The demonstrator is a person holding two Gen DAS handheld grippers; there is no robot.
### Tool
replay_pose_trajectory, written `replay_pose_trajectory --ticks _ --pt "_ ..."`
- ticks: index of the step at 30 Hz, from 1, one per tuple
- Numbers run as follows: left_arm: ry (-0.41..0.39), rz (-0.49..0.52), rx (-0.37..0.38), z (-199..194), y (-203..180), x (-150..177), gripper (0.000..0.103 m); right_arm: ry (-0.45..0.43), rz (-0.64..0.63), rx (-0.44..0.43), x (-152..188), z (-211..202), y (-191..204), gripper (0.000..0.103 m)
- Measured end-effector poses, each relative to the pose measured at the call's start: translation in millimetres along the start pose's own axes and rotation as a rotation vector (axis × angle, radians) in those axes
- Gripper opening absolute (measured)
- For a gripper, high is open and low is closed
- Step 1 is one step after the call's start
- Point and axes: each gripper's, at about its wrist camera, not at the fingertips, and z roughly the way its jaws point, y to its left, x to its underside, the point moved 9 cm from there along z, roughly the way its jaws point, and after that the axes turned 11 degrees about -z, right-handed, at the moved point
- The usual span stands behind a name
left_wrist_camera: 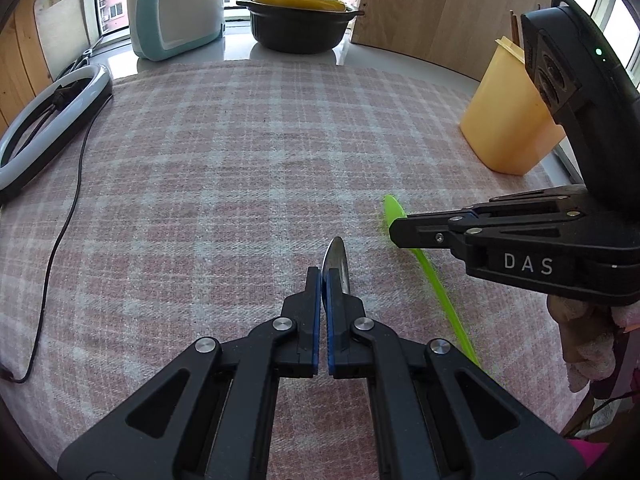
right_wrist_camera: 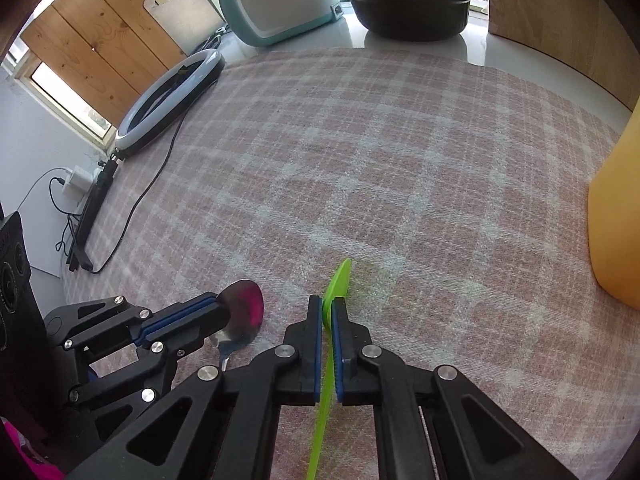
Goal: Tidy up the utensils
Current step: 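Lift the green spoon with the right tool to the container while the left tool carries the silver spoon there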
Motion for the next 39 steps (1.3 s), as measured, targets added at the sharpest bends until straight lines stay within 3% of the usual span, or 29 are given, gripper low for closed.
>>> replay_pose_trajectory --ticks 15,29,39 --pt "-0.063 -0.038 0.025 -23 -9 -8 0.0 -0.111 0.072 -0.029 8 -41 -16 0.0" --pt "-0.201 -0.021 0.077 -73 -41 -41 0.0 -0.288 0.068 0.051 8 -118 -31 0.0" --pt "-0.252 0.001 0.106 -90 -63 -58 0.0 -0.368 0.073 0.118 12 -161 -49 0.0"
